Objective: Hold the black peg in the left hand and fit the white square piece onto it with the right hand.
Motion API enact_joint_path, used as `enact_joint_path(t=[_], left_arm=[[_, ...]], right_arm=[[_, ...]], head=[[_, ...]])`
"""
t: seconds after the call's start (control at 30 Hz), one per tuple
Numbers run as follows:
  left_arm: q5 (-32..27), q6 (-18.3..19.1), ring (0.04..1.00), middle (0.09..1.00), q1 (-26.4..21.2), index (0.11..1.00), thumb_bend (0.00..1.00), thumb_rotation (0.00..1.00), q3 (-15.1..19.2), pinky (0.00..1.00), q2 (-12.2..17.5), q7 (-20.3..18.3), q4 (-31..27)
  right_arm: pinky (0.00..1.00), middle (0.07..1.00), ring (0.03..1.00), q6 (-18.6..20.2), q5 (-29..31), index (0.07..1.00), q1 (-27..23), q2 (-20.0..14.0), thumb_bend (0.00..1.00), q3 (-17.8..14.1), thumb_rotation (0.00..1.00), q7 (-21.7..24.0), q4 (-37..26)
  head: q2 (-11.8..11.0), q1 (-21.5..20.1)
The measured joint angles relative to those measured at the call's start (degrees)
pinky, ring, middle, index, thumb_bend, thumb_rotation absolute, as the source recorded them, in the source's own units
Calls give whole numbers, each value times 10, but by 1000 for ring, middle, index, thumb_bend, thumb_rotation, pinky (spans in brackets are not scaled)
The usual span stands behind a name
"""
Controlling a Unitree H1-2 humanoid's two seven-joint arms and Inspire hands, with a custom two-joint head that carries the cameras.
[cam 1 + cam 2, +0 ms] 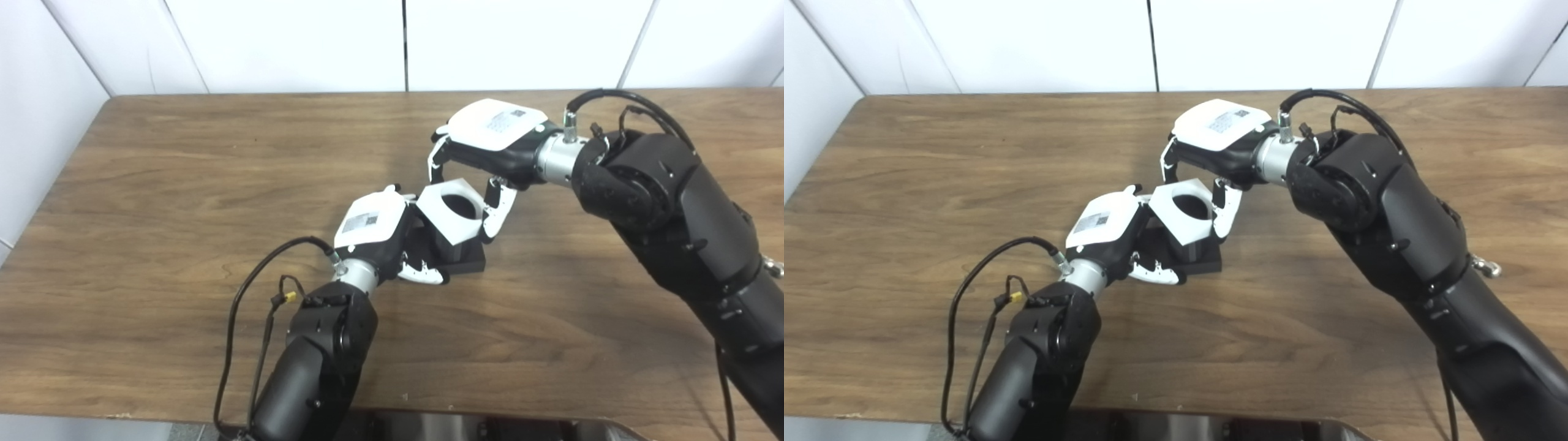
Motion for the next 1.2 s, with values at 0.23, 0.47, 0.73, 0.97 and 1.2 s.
enact_joint_path(t=[0.23, 0.47, 0.73, 0.97, 1.2], left_arm=[[0, 0, 1000, 888, -1, 487, 511, 59, -1, 1000, -2, 0, 0], [-3, -2, 1000, 886, -5, 490, 511, 60, -5, 1000, -2, 1, 0], [2, -2, 996, 879, -8, 489, 511, 59, -8, 1000, -2, 1, 2], [2, -2, 1000, 882, -8, 489, 511, 59, -9, 1000, -3, 1, 2], [0, -1, 997, 880, -6, 490, 511, 58, -7, 1000, -2, 0, 1]], right_arm=[[982, 764, 923, 5, 0, 484, -7, 1, 523, 3, 131, 24, -8], [944, 761, 897, -12, -48, 482, -15, 3, 524, 43, 130, 54, -30], [889, 756, 880, -48, -89, 480, -11, 9, 524, 56, 129, 56, -33], [890, 775, 885, -54, -103, 569, 6, 19, 721, 45, 165, 55, -29], [926, 802, 895, -57, -95, 712, 21, 18, 998, 36, 300, 56, -9]], head=[[6, -14], [9, -25], [10, -25], [11, -21], [11, -23]])
